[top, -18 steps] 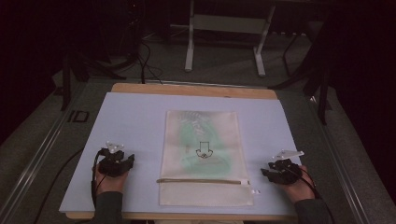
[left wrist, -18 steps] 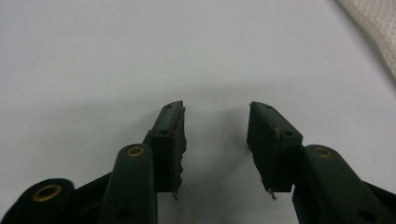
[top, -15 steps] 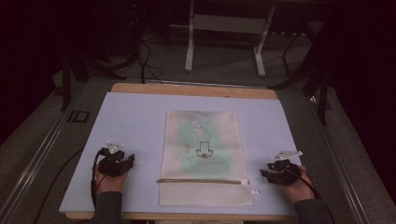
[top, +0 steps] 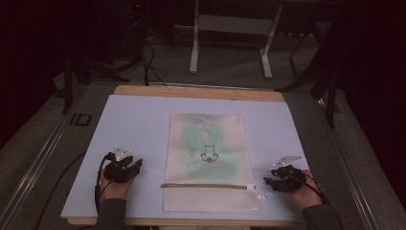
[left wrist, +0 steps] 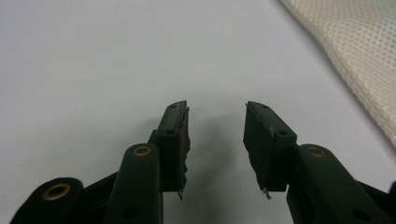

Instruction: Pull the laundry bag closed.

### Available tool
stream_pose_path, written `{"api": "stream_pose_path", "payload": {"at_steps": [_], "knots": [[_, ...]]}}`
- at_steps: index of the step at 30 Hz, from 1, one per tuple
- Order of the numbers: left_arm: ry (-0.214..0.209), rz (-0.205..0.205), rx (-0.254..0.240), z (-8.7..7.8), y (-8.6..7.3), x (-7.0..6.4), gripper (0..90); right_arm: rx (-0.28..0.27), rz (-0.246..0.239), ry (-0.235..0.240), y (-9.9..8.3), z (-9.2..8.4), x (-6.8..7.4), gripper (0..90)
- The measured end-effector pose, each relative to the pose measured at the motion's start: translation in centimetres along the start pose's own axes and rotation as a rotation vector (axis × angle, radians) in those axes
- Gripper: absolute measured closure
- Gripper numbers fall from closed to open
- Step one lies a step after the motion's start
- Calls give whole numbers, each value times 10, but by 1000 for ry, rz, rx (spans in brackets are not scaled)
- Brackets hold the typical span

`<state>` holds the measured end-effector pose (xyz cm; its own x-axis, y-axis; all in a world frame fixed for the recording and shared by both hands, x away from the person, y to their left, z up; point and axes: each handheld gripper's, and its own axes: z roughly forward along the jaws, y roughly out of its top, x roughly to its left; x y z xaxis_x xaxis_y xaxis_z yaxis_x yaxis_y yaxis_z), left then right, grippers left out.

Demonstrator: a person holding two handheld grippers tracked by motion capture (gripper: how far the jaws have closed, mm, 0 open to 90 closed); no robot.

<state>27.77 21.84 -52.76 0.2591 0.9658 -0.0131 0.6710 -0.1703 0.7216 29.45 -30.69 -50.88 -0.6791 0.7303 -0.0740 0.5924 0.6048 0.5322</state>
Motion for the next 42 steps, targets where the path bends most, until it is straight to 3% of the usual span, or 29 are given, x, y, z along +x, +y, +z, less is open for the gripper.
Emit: {"api": "stream_pose_path", "payload": {"at_steps": [4, 22, 42], "knots": [[2, -2, 0, -1, 0, 1, 603, 32, -32, 24, 5, 1, 4, 592], [-2, 3, 7, -1, 0, 0, 598, 107, -129, 68, 27, 1, 17, 599], [-7, 20, 10, 1, 0, -5, 585, 138, -227, 80, 46, -3, 30, 623]]}}
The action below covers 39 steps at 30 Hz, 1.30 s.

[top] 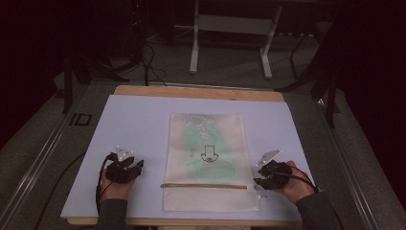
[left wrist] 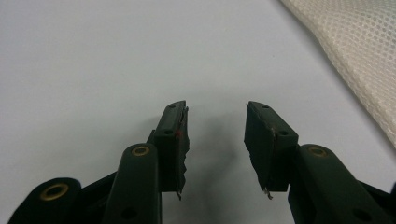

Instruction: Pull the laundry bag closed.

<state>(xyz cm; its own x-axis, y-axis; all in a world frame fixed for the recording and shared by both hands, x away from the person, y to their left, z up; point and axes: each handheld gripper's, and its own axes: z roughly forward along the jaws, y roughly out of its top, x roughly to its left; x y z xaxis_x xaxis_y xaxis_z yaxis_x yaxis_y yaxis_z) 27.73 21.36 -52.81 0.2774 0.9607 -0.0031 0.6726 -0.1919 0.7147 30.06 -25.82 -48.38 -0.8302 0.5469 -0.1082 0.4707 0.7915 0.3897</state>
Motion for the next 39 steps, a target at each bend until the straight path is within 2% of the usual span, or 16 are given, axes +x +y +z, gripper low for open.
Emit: {"api": "stream_pose_path", "payload": {"at_steps": [5, 18, 39], "knots": [[-1, 4, 0, 0, 0, -1, 586, 2, -26, 3, 6, 0, 3, 622], [6, 7, -10, -1, 0, -1, 582, -9, -49, 28, 15, 4, 8, 615], [5, 21, -8, -1, 1, -3, 575, -22, -108, 93, 39, 13, 26, 591]]}}
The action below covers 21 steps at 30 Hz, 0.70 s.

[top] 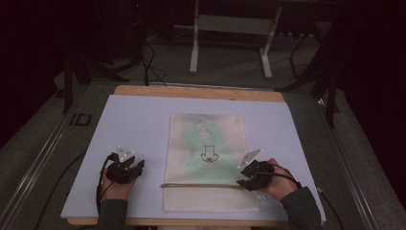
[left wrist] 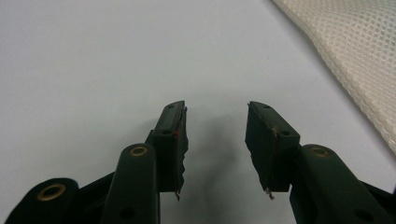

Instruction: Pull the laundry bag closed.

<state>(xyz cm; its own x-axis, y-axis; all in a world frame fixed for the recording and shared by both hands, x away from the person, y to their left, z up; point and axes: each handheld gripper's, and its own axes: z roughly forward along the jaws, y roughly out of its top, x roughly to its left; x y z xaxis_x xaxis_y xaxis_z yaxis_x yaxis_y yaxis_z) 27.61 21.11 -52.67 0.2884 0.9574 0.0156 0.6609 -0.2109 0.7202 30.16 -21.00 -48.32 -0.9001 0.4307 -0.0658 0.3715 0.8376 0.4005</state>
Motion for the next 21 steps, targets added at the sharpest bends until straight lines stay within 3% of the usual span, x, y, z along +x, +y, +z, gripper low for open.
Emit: {"api": "stream_pose_path", "payload": {"at_steps": [21], "knots": [[-5, 5, 1, 1, 0, -1, 570, -11, -45, 66, 15, 14, 12, 533]]}}
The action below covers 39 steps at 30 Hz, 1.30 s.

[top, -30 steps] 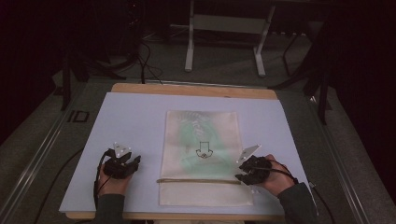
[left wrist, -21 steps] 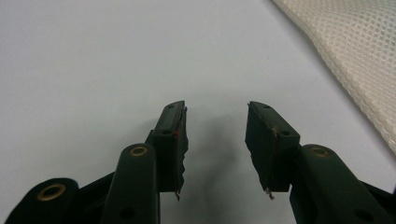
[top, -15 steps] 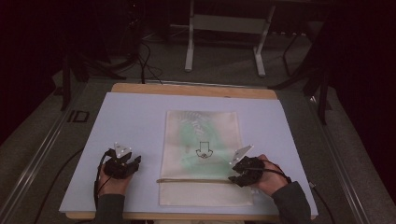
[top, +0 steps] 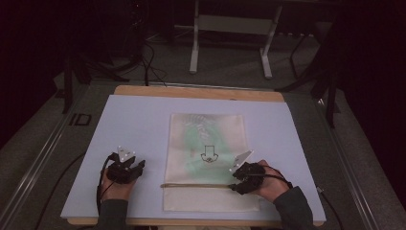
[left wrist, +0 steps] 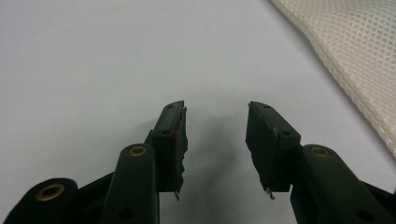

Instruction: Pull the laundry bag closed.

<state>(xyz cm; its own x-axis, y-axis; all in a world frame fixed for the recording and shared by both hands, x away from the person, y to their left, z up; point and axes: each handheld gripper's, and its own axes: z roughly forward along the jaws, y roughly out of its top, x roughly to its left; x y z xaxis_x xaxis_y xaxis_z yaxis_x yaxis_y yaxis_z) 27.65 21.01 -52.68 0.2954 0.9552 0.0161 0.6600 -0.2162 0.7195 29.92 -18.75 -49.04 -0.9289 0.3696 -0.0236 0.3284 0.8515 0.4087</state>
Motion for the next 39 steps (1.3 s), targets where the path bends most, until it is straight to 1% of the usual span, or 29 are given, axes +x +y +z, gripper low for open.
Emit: {"api": "stream_pose_path", "payload": {"at_steps": [5, 6, 20, 31, 39], "knots": [[0, -2, -2, 0, 0, 0, 570, -5, -5, 9, 5, 2, 3, 528], [-1, -2, -1, 0, 0, 0, 570, -8, -14, 11, 6, 3, 3, 528], [-2, -4, -5, 0, 0, 0, 569, -11, -44, 43, 22, 10, 11, 516], [-1, -3, -4, -1, 1, 0, 569, -18, -66, 56, 34, 16, 16, 513], [-3, -5, -6, -2, 1, 1, 569, -23, -92, 69, 45, 19, 20, 514]]}}
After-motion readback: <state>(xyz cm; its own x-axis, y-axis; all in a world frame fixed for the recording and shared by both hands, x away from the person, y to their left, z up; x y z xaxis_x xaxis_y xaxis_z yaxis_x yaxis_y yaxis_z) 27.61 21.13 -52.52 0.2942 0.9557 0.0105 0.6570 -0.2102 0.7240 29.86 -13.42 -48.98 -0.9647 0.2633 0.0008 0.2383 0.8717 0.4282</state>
